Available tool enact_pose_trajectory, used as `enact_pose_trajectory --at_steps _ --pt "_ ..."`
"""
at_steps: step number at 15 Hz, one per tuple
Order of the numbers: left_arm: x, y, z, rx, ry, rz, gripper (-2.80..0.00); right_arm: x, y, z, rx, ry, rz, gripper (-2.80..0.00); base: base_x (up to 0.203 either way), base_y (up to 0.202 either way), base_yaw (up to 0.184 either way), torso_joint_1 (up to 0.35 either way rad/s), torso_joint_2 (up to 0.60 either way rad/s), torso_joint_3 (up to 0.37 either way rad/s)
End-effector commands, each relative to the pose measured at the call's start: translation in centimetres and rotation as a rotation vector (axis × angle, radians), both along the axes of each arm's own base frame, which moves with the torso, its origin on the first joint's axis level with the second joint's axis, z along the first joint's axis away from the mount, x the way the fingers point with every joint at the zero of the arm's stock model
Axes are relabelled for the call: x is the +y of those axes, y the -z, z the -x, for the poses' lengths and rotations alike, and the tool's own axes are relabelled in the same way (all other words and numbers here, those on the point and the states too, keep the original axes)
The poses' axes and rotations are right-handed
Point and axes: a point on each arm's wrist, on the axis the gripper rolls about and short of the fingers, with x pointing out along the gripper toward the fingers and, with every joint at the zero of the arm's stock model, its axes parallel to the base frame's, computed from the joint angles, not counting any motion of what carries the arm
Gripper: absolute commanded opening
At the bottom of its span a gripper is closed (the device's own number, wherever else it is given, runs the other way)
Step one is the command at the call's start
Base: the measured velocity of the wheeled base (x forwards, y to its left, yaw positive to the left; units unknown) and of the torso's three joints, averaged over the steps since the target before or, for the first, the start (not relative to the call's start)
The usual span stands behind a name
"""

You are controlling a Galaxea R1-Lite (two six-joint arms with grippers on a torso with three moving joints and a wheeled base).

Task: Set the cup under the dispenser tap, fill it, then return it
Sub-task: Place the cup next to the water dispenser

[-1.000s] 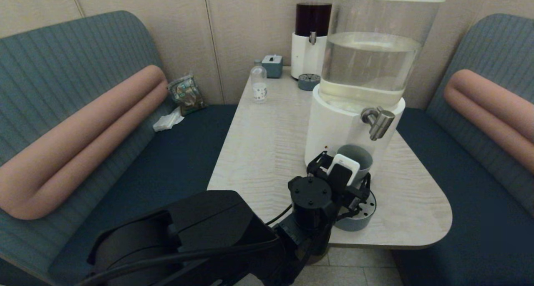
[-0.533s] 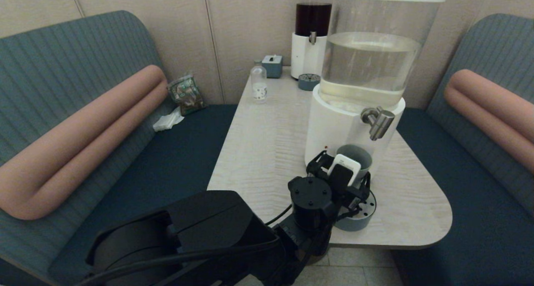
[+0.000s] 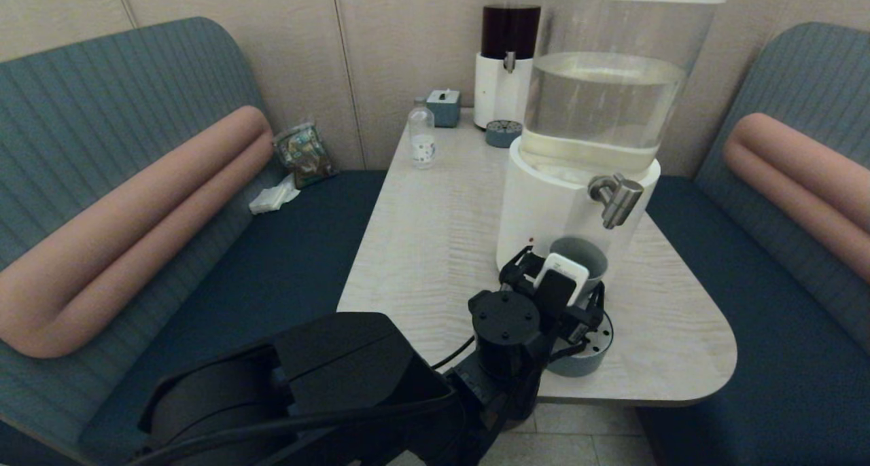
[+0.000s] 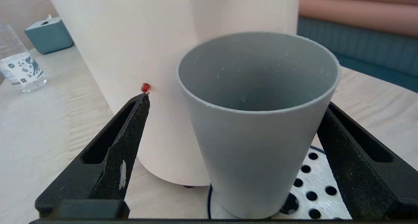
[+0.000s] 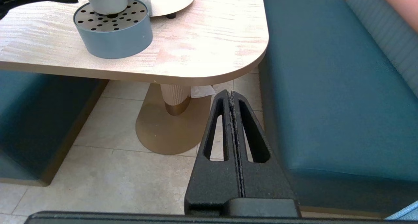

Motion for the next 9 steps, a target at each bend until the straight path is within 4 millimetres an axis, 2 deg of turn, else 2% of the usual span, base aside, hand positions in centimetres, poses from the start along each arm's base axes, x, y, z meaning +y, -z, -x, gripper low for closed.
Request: enact_pose_trajectory --at_steps 1,6,9 --pt "0.0 -0.2 0.2 -0.008 -0.001 0.004 0.0 0.0 0.0 0.0 -0.002 0.0 0.0 -2.8 0.0 0.0 0.0 0.0 0.0 0.0" --pt "0.7 -2.3 0.7 -0.045 -0.006 0.027 0.0 0.0 0.0 0.0 -0.001 0.0 0.0 -2.8 0.0 0.0 0.0 0.0 0.0 0.0" --pt "0.5 -1.8 1.0 -0.037 0.002 0.014 0.0 0.0 0.0 0.0 -0.001 0.0 0.0 -2.8 0.0 0.0 0.0 0.0 0.0 0.0"
